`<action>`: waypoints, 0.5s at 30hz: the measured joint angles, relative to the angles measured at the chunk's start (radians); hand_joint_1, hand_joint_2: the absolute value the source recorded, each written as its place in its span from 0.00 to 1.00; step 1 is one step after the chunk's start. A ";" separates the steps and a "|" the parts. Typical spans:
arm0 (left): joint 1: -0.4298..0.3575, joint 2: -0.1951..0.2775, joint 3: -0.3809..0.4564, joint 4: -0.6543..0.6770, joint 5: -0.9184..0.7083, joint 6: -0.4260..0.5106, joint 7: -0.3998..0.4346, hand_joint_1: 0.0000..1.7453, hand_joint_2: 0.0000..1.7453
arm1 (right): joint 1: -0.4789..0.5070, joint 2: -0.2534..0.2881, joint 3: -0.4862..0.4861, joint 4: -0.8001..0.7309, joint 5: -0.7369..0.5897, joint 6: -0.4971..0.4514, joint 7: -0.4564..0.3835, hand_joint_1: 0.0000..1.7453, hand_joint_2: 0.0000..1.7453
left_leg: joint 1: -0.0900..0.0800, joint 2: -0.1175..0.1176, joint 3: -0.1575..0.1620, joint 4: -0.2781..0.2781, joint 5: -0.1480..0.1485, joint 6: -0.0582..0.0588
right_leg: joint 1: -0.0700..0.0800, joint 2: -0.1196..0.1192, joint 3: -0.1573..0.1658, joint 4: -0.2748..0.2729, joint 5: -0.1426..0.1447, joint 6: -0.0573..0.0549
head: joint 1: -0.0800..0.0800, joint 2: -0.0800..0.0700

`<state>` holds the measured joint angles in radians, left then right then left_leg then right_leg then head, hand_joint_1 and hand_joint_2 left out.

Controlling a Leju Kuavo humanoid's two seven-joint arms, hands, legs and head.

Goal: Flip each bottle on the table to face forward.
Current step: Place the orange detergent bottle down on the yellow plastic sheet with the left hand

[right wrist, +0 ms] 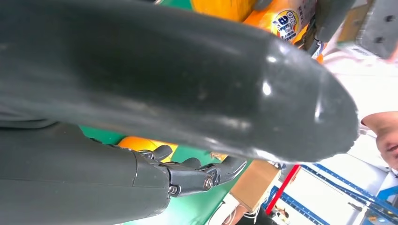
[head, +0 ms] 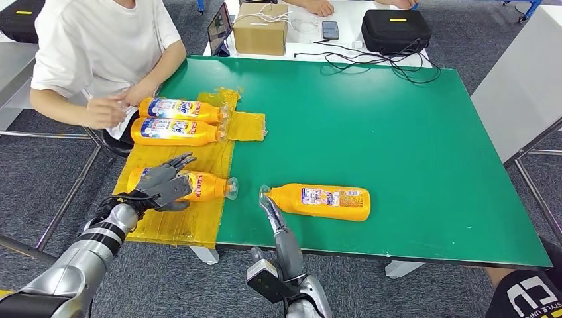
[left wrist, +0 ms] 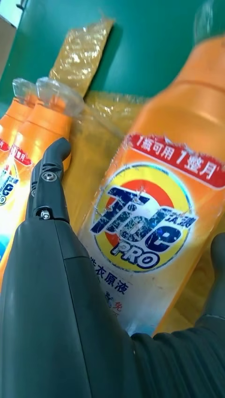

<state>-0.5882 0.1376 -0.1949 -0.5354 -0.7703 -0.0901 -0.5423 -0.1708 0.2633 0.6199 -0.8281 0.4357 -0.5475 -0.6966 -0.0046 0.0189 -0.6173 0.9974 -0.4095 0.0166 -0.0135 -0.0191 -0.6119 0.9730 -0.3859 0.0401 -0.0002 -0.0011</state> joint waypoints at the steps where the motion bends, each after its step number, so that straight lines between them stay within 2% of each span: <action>1: 0.005 -0.001 0.003 -0.008 0.018 -0.011 -0.008 0.00 1.00 | -0.002 0.000 0.006 0.003 -0.004 -0.002 0.000 0.00 0.00 | 0.000 0.000 0.000 0.000 0.000 0.000 | 0.000 0.000 0.000 0.000 0.000 0.000 | 0.000 0.000; 10: 0.104 -0.040 0.028 -0.171 0.261 -0.120 -0.058 0.00 1.00 | -0.013 -0.001 0.037 0.028 -0.024 -0.020 0.000 0.00 0.00 | 0.000 0.000 -0.001 0.000 0.000 0.000 | 0.000 0.000 -0.002 0.000 0.000 0.000 | 0.000 0.000; 13: 0.139 -0.071 0.045 -0.262 0.339 -0.102 -0.066 0.00 1.00 | -0.014 -0.001 0.039 0.034 -0.023 -0.020 0.000 0.00 0.00 | 0.000 0.000 -0.002 0.000 0.000 0.000 | 0.000 0.000 -0.002 0.000 0.000 0.000 | 0.000 0.000; 15: 0.160 -0.110 0.067 -0.338 0.404 -0.051 -0.053 0.00 1.00 | -0.015 -0.001 0.039 0.037 -0.019 -0.020 0.000 0.00 0.00 | 0.000 0.000 -0.002 0.001 0.000 0.000 | 0.000 0.000 -0.003 0.000 0.000 0.000 | 0.000 0.000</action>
<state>-0.4283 0.0274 -0.1280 -0.8730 -0.3660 -0.1410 -0.5949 -0.1856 0.2622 0.6584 -0.7909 0.4163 -0.5676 -0.6966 -0.0048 0.0186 -0.6196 0.9979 -0.4096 0.0167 -0.0136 -0.0194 -0.6145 0.9728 -0.3859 0.0403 0.0000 -0.0011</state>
